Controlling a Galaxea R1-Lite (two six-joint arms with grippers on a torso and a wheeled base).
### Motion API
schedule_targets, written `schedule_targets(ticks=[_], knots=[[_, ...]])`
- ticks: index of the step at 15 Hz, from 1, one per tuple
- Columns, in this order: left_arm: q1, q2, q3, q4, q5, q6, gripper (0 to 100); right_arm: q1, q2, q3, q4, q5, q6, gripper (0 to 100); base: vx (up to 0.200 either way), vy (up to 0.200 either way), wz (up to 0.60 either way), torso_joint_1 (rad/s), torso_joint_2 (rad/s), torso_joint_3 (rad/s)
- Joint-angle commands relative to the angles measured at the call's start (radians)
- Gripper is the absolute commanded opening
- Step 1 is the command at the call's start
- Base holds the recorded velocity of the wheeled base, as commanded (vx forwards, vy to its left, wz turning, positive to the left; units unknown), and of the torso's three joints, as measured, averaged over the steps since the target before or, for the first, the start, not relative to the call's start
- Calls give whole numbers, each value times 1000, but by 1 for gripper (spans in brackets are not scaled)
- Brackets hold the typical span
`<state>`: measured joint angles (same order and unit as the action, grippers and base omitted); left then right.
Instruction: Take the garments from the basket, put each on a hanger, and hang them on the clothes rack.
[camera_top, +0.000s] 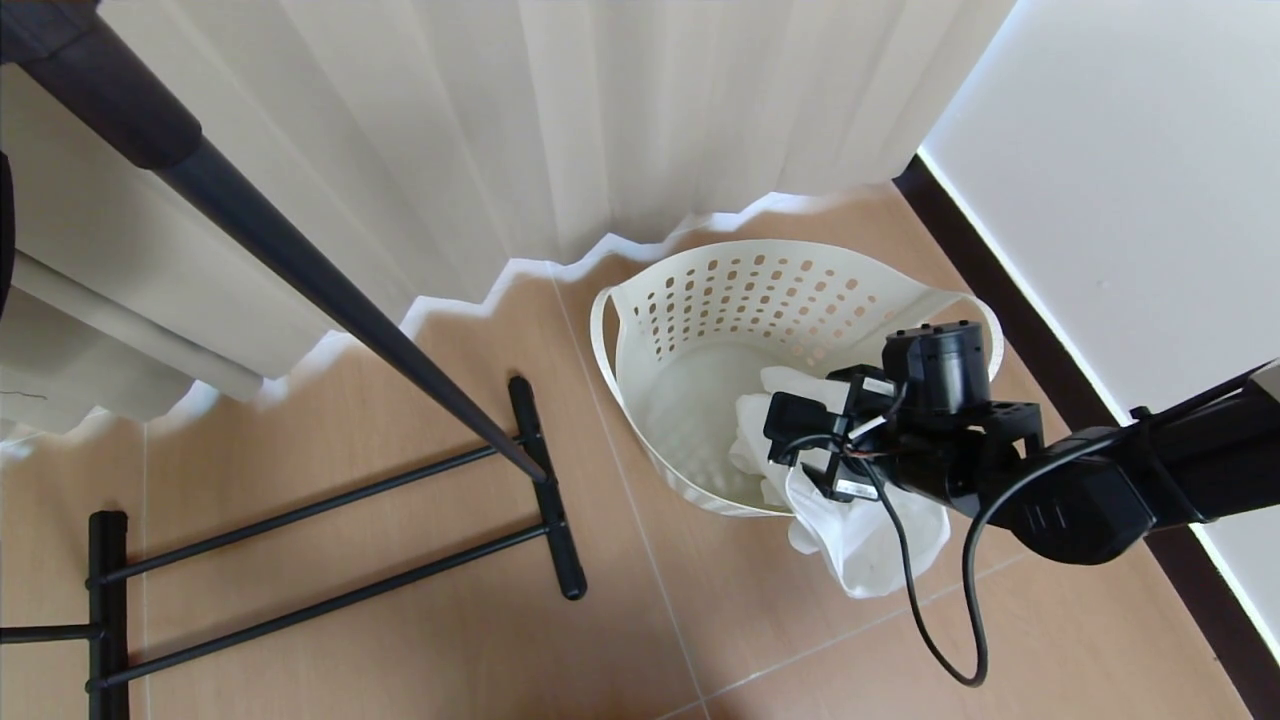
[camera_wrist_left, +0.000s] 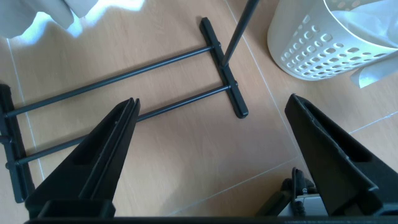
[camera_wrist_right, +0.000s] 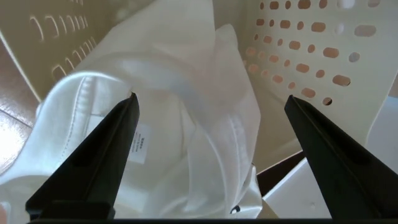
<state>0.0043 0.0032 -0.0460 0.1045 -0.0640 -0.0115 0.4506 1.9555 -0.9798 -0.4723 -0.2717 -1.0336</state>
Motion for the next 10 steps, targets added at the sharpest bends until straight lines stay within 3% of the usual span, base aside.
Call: schedule_targets(ticks=[1,10], knots=[[0,1,0,0,0,-2,100,0,37,-33,0,-1,0,100,0,0,0,0,0,0],[0,1,0,0,0,-2,100,3,108,-115,-37,-30,-2,100,0,0,0,0,0,0]])
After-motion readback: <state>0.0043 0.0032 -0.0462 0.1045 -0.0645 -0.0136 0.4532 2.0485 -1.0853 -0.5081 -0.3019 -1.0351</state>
